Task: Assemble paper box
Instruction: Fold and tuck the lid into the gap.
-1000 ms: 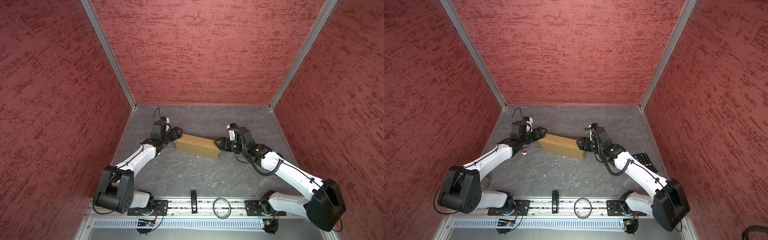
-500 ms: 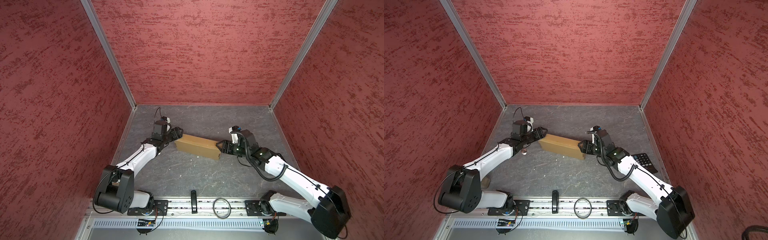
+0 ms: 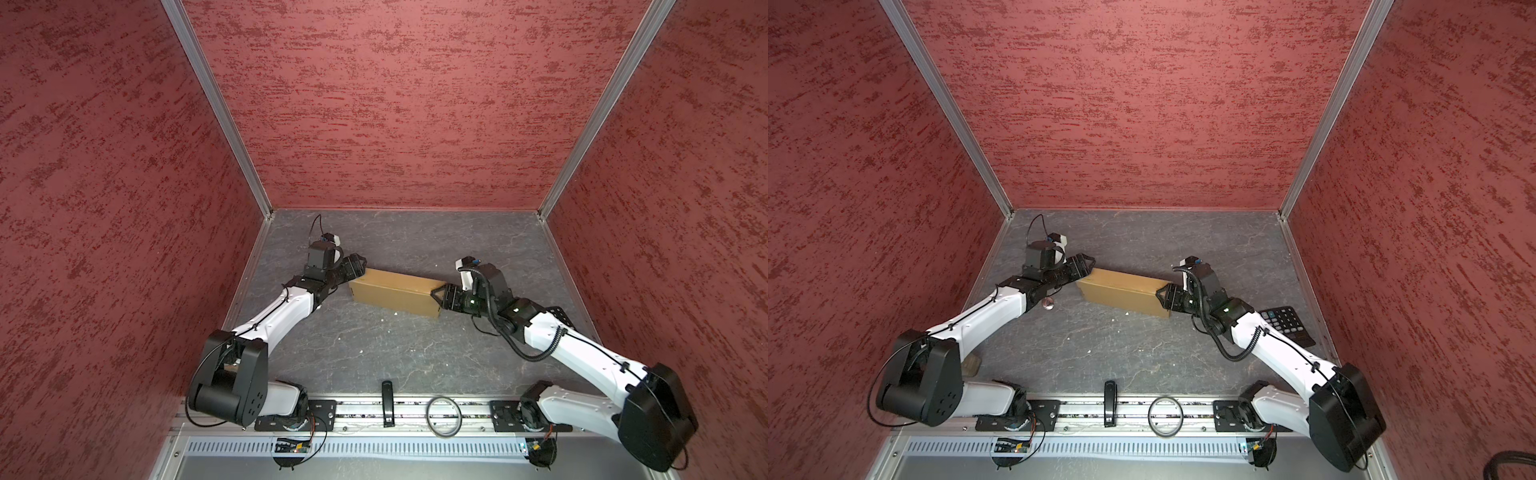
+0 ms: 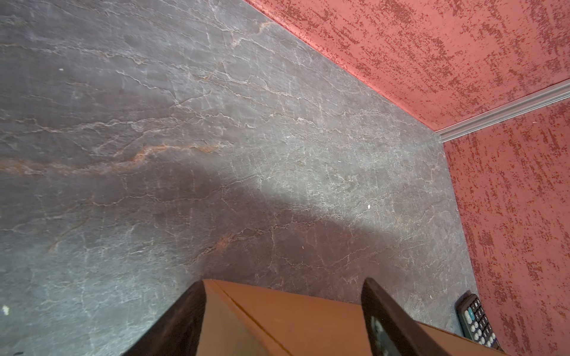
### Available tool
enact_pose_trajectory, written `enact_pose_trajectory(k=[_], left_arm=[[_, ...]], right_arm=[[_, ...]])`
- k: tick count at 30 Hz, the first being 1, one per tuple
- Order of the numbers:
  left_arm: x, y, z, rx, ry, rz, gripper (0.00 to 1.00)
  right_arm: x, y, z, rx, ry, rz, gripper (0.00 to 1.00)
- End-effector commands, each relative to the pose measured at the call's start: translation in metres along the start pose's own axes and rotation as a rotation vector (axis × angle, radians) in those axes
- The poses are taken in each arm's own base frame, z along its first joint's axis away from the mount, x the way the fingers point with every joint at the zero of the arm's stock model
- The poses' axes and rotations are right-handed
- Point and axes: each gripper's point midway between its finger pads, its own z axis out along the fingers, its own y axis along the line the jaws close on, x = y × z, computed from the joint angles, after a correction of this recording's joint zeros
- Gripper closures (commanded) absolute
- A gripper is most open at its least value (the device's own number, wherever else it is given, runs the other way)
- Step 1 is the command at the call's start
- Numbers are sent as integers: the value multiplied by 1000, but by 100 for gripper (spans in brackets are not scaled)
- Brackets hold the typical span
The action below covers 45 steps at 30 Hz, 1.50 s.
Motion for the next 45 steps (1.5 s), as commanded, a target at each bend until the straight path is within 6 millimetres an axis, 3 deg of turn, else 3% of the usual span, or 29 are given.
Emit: enact_pose_trajectory(k=[1, 20, 28, 33, 40, 45], left_arm=[[41, 22, 1, -93, 158, 19, 20], [-3, -13, -46, 31, 100, 46, 11], [-13, -15, -63, 56, 76, 30, 8], [-4, -21, -75, 103, 95, 25, 9], [21, -13, -68, 128, 146, -8, 22], [39, -8, -63, 127, 186, -15, 25]], right_arm=[[-7, -10, 2, 35, -38, 34, 39], [-17, -3, 5, 23, -58, 40, 45], [-19, -2, 7, 21, -57, 40, 45], [-19, -1, 6, 23, -58, 37, 45], [-20, -2, 6, 26, -61, 35, 45], [-19, -3, 6, 30, -58, 35, 45]])
